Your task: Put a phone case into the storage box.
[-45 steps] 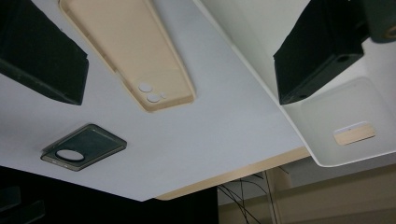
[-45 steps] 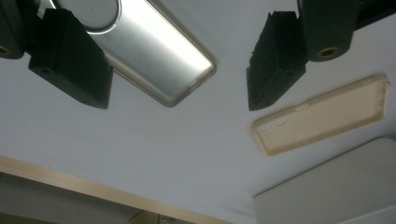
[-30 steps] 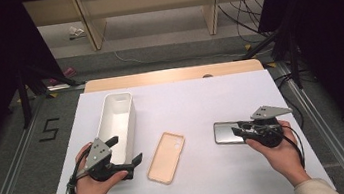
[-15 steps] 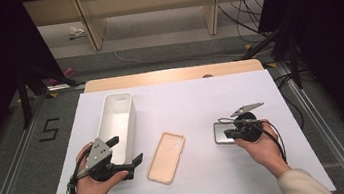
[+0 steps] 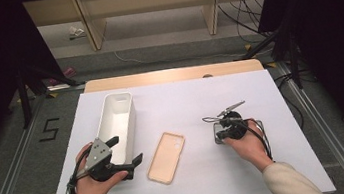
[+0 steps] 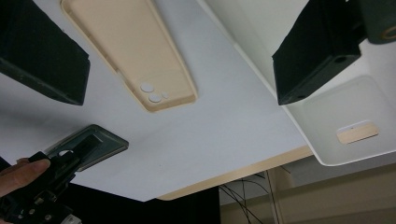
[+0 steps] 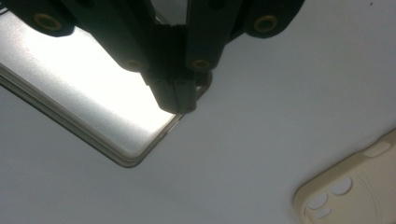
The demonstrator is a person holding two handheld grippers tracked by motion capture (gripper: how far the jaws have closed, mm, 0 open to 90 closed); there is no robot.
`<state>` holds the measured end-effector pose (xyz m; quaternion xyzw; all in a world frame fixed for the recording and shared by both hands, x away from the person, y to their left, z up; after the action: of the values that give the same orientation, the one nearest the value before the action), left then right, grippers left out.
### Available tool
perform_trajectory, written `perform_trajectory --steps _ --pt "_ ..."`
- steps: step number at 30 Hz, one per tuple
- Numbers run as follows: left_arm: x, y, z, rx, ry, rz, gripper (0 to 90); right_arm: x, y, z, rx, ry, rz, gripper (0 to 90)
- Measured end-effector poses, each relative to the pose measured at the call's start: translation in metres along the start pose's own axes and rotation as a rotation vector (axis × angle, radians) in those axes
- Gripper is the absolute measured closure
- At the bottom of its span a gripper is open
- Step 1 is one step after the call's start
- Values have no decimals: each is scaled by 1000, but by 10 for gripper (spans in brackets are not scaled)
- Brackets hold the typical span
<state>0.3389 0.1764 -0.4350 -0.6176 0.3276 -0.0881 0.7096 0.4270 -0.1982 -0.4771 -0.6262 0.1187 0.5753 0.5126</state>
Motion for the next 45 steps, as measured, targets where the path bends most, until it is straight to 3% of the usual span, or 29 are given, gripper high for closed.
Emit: perform_trajectory --steps 17,30,45 --pt "-1 0 0 0 2 -2 38 3 5 1 -12 -11 67 900" --pt "-2 0 0 -5 1 -4 38 -13 23 9 -67 -40 181 900" --pt "-3 0 0 -7 2 -3 38 -29 40 6 -63 -43 226 900"
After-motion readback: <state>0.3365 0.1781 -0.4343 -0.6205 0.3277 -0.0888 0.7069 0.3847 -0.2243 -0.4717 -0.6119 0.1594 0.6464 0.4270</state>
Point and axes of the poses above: each handheld gripper's, and its own axes: x roughly forward along the jaws, y roughly out of its underside, z roughly to its left, the point moved 2 cm from there along x, roughly forward along the jaws, and after that the axes turned 7 degrees about -y, right-handed, at the moved point
